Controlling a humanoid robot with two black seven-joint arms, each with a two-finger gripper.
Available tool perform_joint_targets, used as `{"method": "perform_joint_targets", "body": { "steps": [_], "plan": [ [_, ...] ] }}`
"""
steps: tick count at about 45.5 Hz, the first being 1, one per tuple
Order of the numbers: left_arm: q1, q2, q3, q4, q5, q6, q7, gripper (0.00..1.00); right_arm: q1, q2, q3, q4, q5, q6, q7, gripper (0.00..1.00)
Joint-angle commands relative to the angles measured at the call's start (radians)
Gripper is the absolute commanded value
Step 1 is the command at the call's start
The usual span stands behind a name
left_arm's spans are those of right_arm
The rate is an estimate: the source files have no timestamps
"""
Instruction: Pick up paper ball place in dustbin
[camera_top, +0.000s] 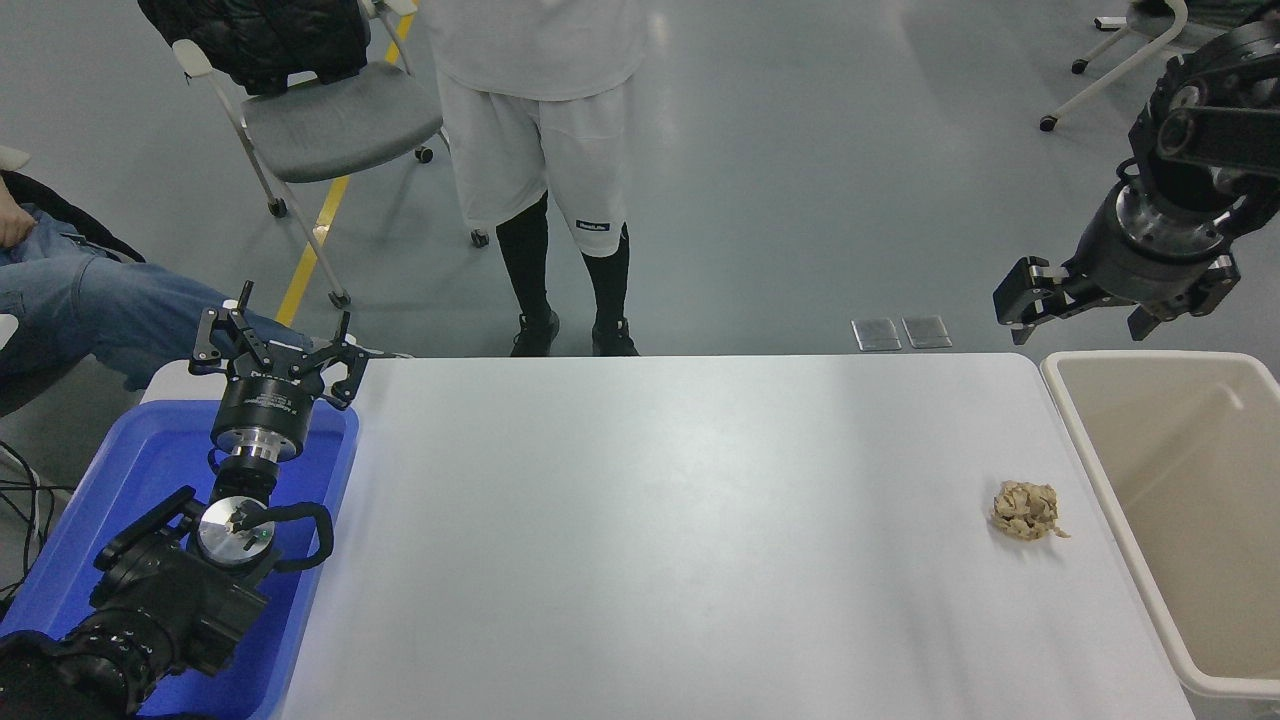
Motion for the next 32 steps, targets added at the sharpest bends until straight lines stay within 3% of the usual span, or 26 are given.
{"method": "perform_joint_targets", "body": {
  "steps": [1, 32],
  "plan": [
    [0.0, 0.0, 0.0, 0.0, -0.001, 0.002, 0.0, 0.99, -0.003, 0.001, 0.0, 0.0, 0.0, 0.0, 0.0, 1.0],
    [0.0, 0.0, 0.0, 0.0, 0.0, 0.002, -0.001, 0.99, -0.001, 0.003, 0.0, 0.0, 0.005, 0.0, 0.0, 1.0]
  ]
}}
